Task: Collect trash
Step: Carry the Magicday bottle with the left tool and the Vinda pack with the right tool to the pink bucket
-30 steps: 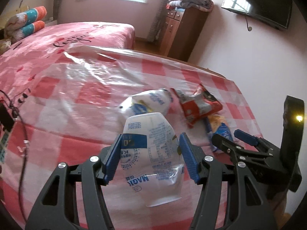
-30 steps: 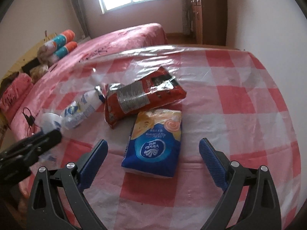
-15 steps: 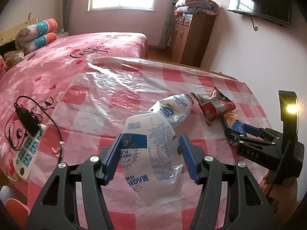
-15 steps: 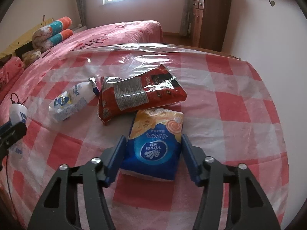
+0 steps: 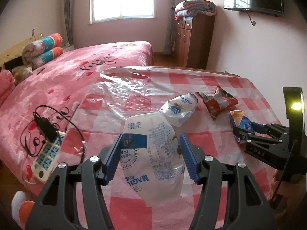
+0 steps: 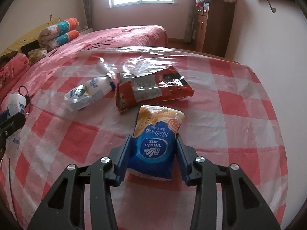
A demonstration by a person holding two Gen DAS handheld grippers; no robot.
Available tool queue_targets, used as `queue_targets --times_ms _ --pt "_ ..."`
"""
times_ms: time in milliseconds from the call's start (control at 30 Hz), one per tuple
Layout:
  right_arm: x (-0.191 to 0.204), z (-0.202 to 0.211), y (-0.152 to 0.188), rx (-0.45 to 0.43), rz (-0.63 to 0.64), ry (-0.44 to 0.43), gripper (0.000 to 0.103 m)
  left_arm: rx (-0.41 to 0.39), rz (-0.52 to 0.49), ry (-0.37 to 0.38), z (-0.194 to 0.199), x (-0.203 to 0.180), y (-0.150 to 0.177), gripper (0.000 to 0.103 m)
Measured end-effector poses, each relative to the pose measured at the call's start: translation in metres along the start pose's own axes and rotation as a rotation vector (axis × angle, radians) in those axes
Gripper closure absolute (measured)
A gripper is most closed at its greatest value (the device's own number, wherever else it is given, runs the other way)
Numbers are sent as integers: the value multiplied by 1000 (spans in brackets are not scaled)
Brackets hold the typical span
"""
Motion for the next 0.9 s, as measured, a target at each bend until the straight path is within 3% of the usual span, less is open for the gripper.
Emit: queue_targets --times_ms 900 --pt "50 106 12 -150 17 -176 59 -41 -34 -119 65 28 20 42"
Point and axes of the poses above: each gripper's, at about its wrist camera, not at the fingertips, and z roughly against the way its jaws point, x to its left, y to its underside, the point moved 6 cm from there along -z, roughly the way its jaws point, and after that the axes turned 7 degrees about y, right-handed, at the moved point
